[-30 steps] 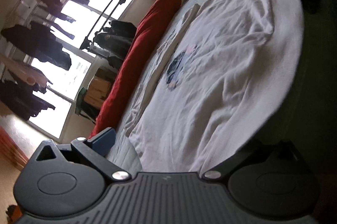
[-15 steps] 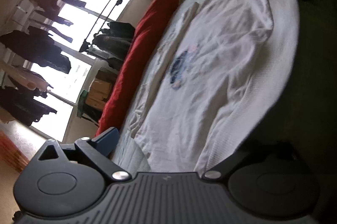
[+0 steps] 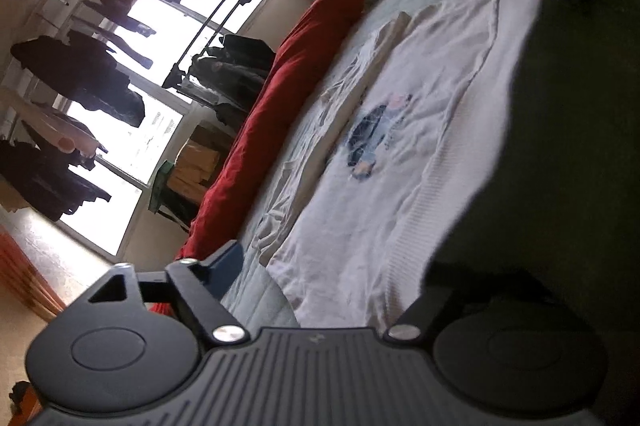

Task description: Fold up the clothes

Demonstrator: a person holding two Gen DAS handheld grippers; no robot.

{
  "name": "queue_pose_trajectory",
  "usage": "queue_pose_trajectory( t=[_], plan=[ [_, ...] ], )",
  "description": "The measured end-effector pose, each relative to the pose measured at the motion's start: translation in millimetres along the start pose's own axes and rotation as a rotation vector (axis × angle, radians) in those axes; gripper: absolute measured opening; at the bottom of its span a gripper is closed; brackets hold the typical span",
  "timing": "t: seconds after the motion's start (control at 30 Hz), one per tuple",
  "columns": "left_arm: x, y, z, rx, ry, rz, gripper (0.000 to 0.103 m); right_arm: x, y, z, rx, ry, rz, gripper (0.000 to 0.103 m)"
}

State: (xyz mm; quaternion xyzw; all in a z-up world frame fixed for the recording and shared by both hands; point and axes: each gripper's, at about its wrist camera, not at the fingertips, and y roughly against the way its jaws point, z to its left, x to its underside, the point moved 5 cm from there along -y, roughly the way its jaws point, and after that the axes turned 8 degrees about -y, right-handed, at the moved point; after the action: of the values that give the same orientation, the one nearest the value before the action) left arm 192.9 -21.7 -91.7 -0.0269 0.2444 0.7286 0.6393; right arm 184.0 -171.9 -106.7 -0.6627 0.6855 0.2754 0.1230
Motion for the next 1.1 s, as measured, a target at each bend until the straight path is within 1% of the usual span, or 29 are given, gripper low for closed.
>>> queue_pose_trajectory(
  t=[0.03,0.23,0.53,0.83,1.03,1.1],
  plan=[
    [0,-1,1,-0.001,0.001,0.001,0.076,-1,-1,-1,-0.003,0.001,0.000,0.062],
    [-1,-10,6,-0.007,0.008,0.009,0.076,-5,-8,-5,-0.013,0.006,0.002,0.062],
    [-7,-32,20,-0.033,0.006,0.010,0.077,-11,-31,-11,0.044,0.031,-0.010,0.064],
    [-15,-79,49,-0.094,0.031,0.027,0.077,-21,-79,-30,0.121,0.025,-0.023,0.068],
    [-20,-113,60,-0.140,0.056,0.056,0.077,-27,-117,-38,0.174,0.017,-0.021,0.068],
    [-21,-125,64,-0.152,0.057,0.063,0.077,-28,-129,-40,0.184,0.019,-0.021,0.070]
  ],
)
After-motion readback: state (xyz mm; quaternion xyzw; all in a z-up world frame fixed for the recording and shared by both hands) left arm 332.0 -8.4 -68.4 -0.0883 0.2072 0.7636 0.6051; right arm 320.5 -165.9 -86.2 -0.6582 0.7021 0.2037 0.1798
